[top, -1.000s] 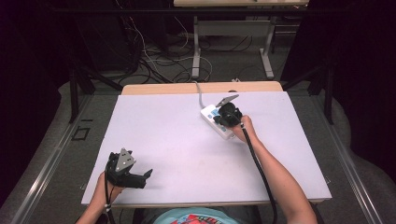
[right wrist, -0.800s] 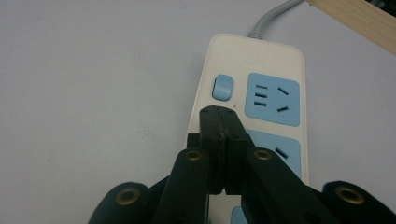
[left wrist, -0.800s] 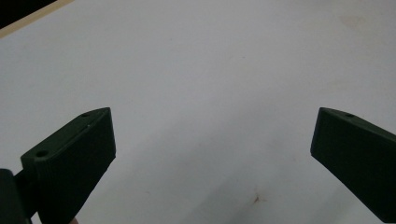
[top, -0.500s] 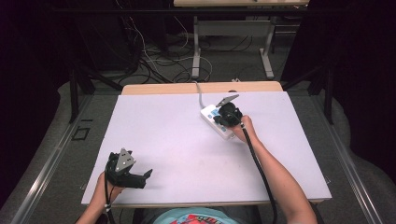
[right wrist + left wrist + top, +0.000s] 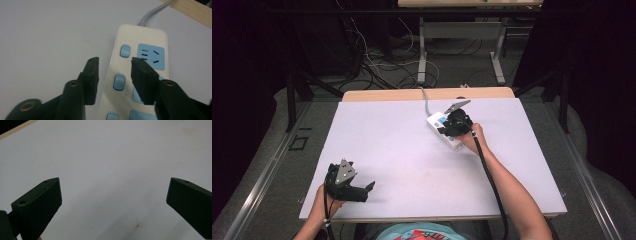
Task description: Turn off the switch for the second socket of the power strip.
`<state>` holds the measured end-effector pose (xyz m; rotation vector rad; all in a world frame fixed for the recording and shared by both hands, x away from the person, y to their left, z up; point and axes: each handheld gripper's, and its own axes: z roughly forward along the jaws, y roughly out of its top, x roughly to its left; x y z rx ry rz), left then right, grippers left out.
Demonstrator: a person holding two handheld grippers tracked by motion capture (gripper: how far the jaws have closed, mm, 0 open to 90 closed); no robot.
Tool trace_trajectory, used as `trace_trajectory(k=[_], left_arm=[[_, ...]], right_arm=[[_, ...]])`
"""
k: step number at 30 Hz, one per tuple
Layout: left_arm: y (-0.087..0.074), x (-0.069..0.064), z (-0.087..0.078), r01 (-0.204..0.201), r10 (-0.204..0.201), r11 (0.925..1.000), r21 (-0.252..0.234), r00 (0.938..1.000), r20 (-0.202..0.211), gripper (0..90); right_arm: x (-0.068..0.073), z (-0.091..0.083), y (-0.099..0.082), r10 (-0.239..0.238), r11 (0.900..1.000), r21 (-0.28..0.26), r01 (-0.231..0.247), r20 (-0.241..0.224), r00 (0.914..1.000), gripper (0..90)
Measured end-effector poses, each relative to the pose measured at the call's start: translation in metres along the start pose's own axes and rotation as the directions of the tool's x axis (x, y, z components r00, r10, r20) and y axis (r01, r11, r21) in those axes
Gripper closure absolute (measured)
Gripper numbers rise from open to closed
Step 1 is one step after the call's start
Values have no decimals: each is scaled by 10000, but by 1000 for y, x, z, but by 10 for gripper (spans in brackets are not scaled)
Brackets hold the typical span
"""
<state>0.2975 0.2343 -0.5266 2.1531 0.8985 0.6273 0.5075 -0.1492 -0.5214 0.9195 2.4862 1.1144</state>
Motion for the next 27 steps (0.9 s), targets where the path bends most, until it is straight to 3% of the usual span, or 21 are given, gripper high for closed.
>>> trace_trajectory(k=[2, 3, 4, 5, 6, 8, 16, 17, 19, 20, 21, 27], left_arm=[[0, 0, 0, -54, 54, 10000, -9, 10000, -54, 0], [0, 0, 0, -13, 13, 10000, -13, 10000, 2, 0], [0, 0, 0, -15, 15, 10000, 21, 10000, -2, 0], [0, 0, 0, -15, 15, 10000, 5, 10000, 1, 0], [0, 0, 0, -20, 20, 10000, 5, 10000, -24, 0], [0, 0, 0, -12, 12, 10000, 13, 10000, -14, 0], [0, 0, -1, -23, 23, 10000, -16, 10000, -87, 0], [0, 0, -1, -27, 26, 10000, -37, 10000, -73, 0], [0, 0, -1, -37, 37, 10000, 5, 10000, -78, 0], [0, 0, -1, -1, 1, 10000, 5, 10000, -26, 0], [0, 0, -2, -12, 12, 10000, 10, 10000, -33, 0], [0, 0, -2, -32, 32, 10000, -7, 10000, -87, 0]], right_arm=[[1, -4, 0, 163, 9995, 271, -160, -100, 9998, 467], [1, -3, 0, 251, 9997, -7, -251, -168, 9995, 432], [0, -6, 0, 313, 9994, 133, -309, -259, 9992, 410], [1, -5, -1, 352, 9990, -252, -359, -277, 9990, 385], [0, -9, 1, 356, 9992, 214, -348, -389, 9986, 356], [1, -13, 0, 372, 9993, 40, -370, -412, 9985, 282], [5, -24, 1, 322, 9994, -71, -327, -686, 9971, 166], [6, -24, 1, 366, 9986, -362, -393, -717, 9968, 159], [7, -30, 2, 305, 9995, 94, -298, -771, 9966, 149], [8, -30, 0, 396, 9987, -284, -420, -791, 9961, 144], [8, -32, 1, 303, 9995, -100, -312, -788, 9964, 138], [13, -43, -3, 258, 9994, -222, -277, -817, 9963, 81]])
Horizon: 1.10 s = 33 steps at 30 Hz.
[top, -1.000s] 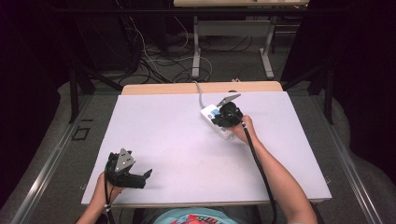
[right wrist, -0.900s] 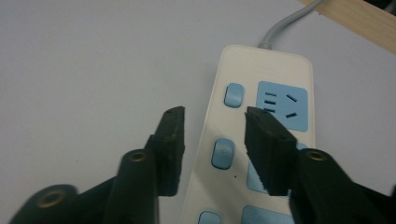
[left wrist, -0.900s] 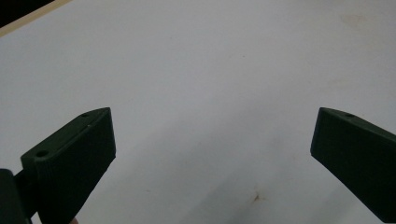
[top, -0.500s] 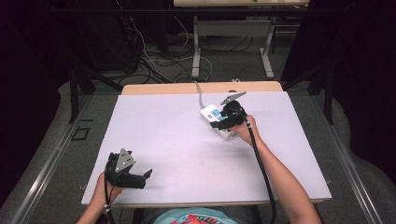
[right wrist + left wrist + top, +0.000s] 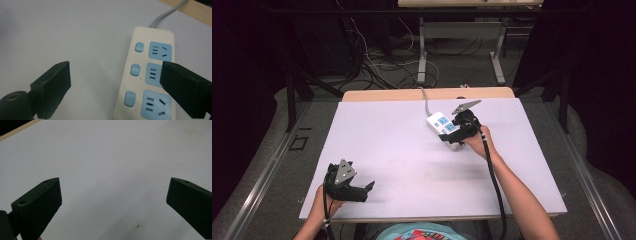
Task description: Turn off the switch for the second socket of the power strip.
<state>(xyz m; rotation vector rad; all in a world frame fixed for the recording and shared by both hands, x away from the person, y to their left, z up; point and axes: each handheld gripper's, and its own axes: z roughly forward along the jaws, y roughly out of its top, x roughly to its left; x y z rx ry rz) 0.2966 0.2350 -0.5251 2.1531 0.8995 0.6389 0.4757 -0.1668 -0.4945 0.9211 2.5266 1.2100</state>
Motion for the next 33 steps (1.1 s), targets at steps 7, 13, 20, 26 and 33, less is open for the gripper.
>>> trace_trajectory(k=[7, 13, 20, 26, 33], left_arm=[[0, 0, 0, 40, -40, 10000, 12, 10000, 2, 0], [0, 0, -1, 40, -40, 10000, 11, 10000, -2, 0], [0, 0, 0, 6, -6, 10000, 9, 10000, 15, 0], [0, 0, 0, -4, 4, 10000, 5, 10000, -24, 0], [0, 0, -1, 4, -4, 10000, -47, 10000, -5, 0]], right_arm=[[5, -13, -4, -229, 9996, -163, 229, 2, 9997, 24], [11, -27, -13, -224, 9995, -242, 227, 99, 9997, 5], [19, -43, -25, -314, 9991, -268, 319, 179, 9993, 0], [24, -52, -36, -276, 9994, -190, 282, 280, 9992, 0], [27, -63, -51, -231, 9994, -242, 243, 476, 9986, 0]])
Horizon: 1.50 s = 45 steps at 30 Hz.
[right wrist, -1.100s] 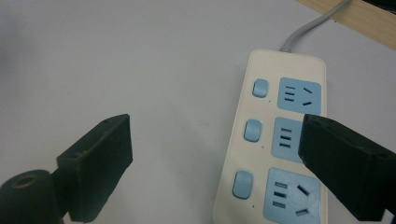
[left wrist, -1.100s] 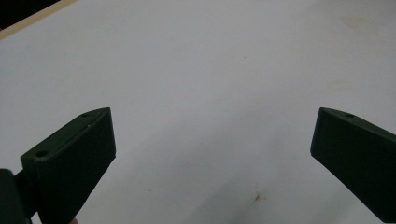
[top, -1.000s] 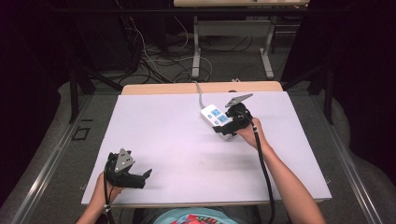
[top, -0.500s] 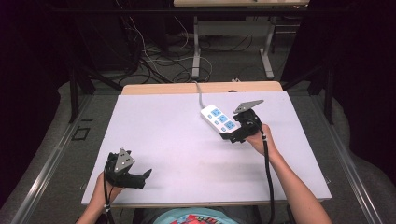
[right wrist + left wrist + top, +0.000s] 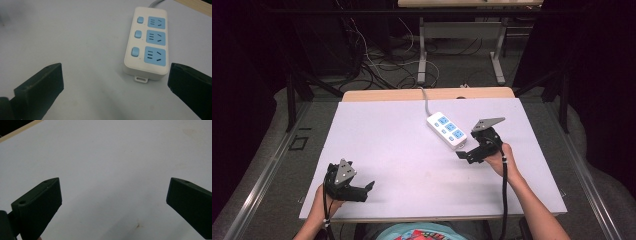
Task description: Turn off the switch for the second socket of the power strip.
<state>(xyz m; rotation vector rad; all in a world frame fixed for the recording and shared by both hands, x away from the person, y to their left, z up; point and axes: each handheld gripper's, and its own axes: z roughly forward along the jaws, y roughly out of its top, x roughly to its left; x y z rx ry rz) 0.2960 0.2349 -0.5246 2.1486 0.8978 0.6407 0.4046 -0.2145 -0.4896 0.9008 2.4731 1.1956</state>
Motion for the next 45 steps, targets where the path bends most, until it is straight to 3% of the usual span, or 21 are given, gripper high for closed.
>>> trace_trajectory(k=[26, 45], left_arm=[[0, 0, -1, -23, 23, 10000, 27, 10000, 1, 0], [0, 0, 0, -39, 39, 10000, 53, 10000, -12, 0]], right_arm=[[10, -30, -48, 181, 9998, 115, -187, 445, 9988, 0], [19, -45, -70, 371, 9993, 35, -375, 791, 9962, 0]])
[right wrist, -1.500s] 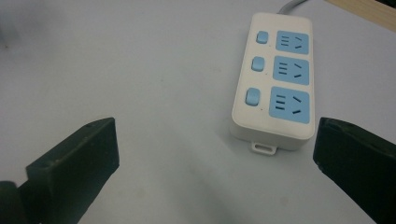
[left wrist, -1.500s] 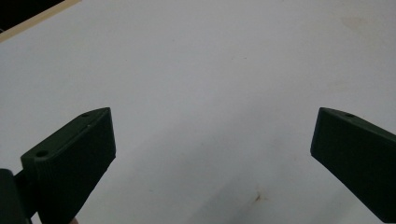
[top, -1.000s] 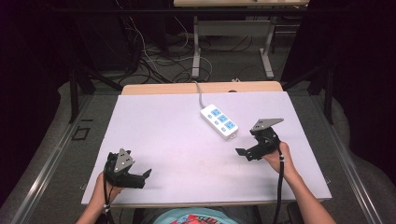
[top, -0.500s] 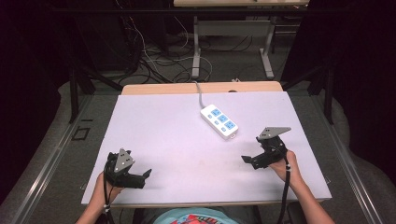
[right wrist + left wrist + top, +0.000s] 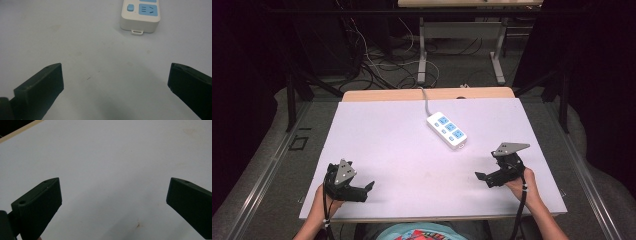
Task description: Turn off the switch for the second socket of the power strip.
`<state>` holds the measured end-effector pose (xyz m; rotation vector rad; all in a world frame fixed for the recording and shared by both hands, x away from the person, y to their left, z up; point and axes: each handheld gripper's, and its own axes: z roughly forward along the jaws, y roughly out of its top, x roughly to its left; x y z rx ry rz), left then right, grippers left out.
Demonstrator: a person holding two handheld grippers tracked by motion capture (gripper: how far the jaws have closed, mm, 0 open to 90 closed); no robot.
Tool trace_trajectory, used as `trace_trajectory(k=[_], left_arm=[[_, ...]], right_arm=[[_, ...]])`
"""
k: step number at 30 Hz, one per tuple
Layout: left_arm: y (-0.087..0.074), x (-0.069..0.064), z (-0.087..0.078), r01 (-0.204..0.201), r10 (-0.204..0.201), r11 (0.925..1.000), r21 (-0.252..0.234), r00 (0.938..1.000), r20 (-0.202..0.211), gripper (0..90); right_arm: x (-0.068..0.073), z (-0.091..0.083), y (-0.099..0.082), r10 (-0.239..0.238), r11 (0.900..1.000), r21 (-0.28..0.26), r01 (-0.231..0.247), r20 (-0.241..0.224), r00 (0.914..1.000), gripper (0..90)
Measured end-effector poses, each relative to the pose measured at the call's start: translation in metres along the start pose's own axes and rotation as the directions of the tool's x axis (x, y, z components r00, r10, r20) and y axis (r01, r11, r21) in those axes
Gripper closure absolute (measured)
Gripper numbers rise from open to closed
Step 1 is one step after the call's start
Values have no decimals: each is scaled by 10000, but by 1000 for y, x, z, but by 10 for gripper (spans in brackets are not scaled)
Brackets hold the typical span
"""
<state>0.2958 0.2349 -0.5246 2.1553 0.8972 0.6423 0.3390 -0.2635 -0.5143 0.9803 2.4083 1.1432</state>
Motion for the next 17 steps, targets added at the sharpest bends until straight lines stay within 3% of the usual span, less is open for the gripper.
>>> trace_trajectory(k=[17], left_arm=[[0, 1, 0, -109, 109, 9999, 40, 9999, -59, 0]], right_arm=[[3, -7, -14, 54, 10000, 37, -54, 93, 9999, 0]])
